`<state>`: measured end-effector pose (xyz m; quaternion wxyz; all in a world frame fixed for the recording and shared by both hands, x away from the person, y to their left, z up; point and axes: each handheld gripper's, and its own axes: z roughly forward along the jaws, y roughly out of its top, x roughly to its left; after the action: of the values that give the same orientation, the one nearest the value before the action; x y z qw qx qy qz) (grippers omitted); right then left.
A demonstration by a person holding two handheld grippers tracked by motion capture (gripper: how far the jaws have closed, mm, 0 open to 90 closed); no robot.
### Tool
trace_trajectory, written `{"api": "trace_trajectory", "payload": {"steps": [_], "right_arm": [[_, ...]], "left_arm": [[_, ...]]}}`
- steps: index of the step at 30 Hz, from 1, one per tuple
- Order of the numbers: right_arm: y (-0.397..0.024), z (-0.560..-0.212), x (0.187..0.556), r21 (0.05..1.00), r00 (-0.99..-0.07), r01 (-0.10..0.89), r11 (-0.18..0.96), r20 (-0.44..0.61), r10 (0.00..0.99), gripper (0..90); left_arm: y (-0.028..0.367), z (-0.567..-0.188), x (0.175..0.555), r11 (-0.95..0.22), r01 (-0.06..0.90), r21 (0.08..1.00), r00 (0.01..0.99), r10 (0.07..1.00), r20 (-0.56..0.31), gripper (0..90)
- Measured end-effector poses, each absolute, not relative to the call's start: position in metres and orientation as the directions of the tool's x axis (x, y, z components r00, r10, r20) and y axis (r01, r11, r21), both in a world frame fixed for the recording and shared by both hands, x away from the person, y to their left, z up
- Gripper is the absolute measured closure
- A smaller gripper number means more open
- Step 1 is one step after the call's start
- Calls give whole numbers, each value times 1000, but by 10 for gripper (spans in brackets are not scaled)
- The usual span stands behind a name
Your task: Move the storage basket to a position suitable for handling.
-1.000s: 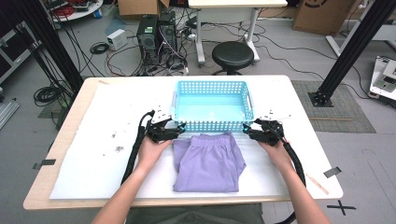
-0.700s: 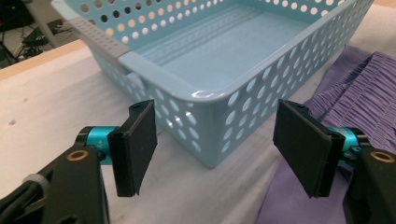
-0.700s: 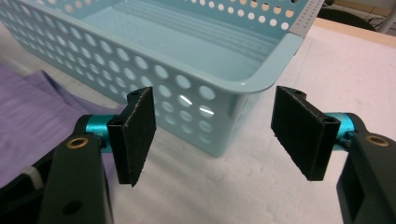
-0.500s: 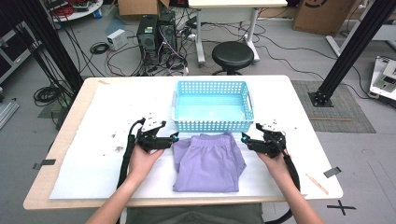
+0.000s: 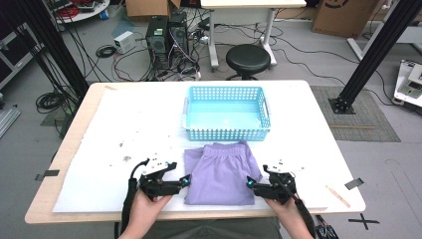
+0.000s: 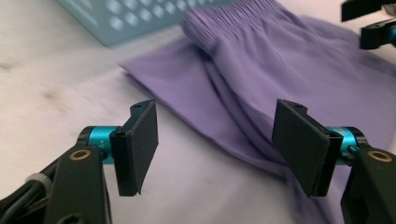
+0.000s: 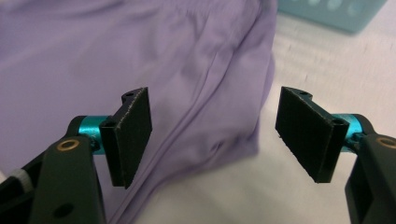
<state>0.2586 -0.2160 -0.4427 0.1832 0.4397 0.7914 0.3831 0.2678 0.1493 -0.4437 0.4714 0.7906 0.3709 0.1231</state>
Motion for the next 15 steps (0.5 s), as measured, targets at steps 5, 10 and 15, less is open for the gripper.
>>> {"api": "trace_trajectory", "payload": {"steps": [5,10,15], "right_arm": [[-213,-448,257,735,-540,600,316,81,838,272],[-208,-450,258,717,-551,609,341,72,832,396],[-208,-449,258,716,-571,602,353,77,817,589]], "left_arm": [[136,-450,268,-332,514,791,699,696,-162,330],[137,-451,270,-318,546,775,701,681,-214,412],[134,-451,271,-332,547,769,710,670,-217,536]]}}
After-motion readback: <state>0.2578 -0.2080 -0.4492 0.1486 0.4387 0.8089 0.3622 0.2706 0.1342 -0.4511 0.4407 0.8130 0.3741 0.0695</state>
